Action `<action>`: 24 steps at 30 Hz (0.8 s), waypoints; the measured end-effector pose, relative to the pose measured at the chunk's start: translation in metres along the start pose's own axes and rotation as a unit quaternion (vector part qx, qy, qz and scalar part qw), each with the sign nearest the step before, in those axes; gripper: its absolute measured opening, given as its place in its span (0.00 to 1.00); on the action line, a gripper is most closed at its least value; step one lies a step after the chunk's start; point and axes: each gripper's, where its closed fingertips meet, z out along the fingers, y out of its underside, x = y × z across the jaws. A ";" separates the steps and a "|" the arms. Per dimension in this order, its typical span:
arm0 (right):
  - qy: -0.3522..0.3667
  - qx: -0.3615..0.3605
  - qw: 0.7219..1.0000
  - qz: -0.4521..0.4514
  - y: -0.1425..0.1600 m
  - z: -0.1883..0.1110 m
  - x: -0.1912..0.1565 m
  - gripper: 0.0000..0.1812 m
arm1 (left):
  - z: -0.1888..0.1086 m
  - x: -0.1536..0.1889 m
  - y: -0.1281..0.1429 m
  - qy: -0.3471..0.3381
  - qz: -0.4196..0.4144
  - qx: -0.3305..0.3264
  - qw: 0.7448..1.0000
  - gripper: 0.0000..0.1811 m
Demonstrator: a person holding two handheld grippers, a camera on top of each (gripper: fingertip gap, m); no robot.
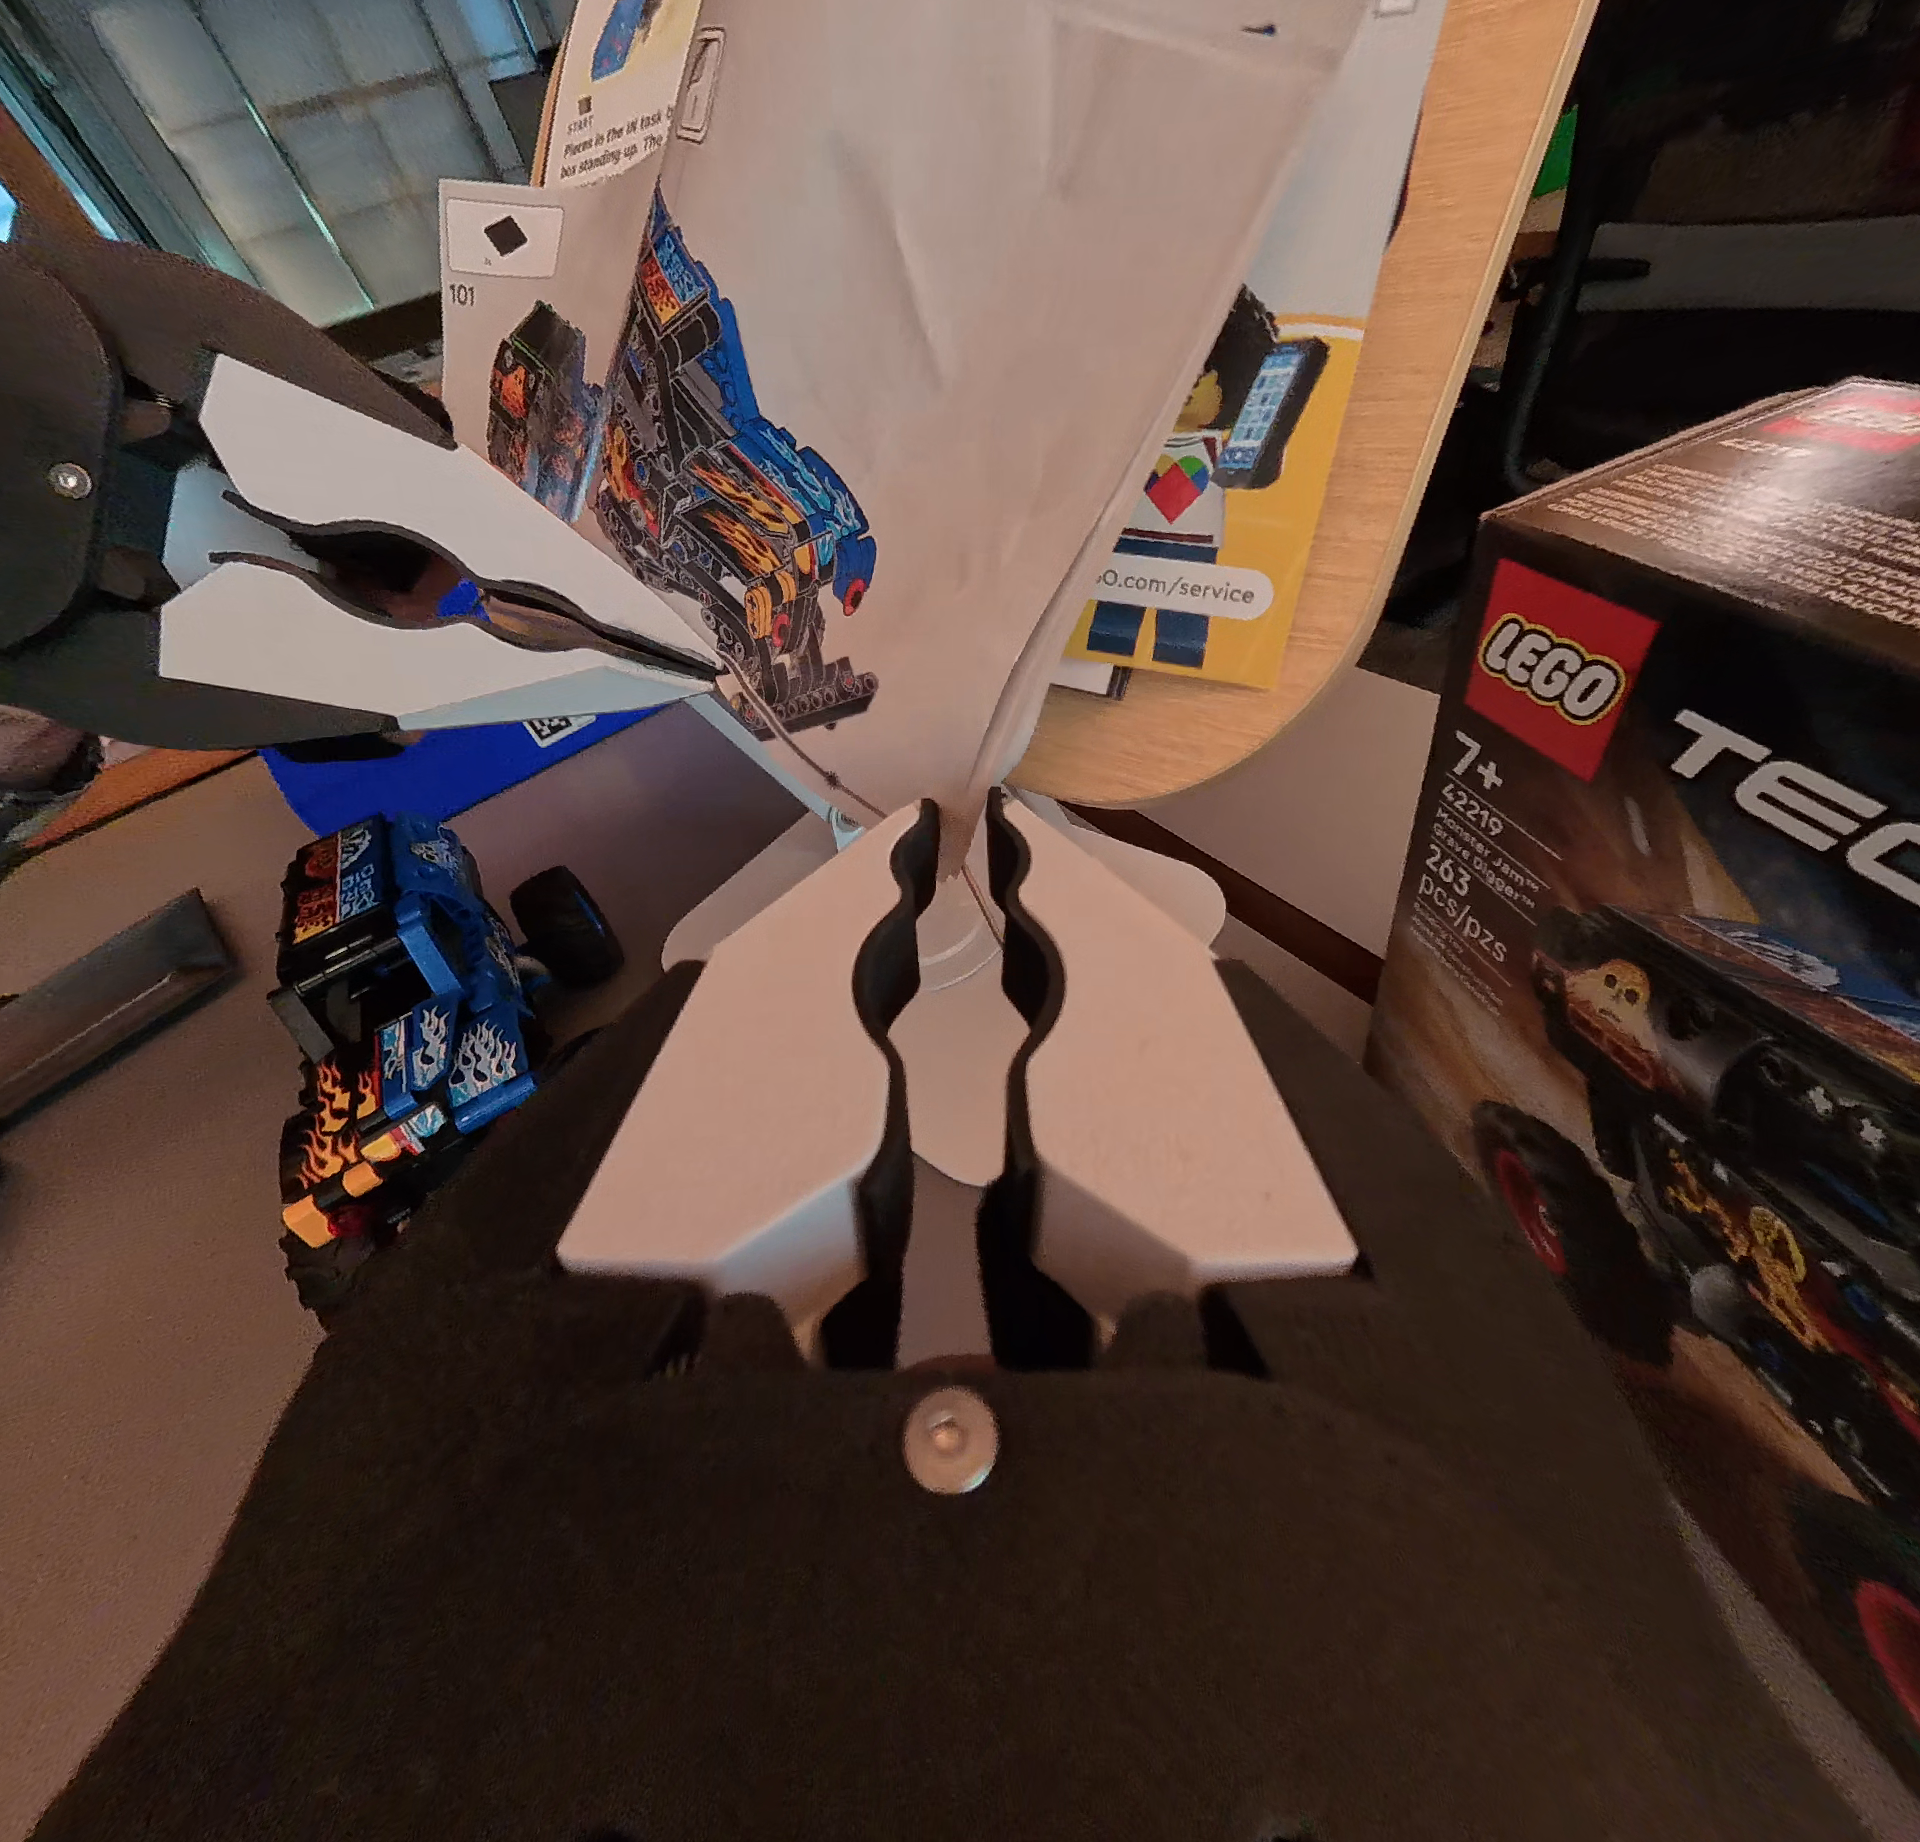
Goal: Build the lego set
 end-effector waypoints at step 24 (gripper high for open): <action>-0.128 0.066 0.986 0.087 -0.018 -0.009 -0.023 0.00 | -0.023 -0.008 -0.015 -0.020 -0.036 0.054 0.998 0.04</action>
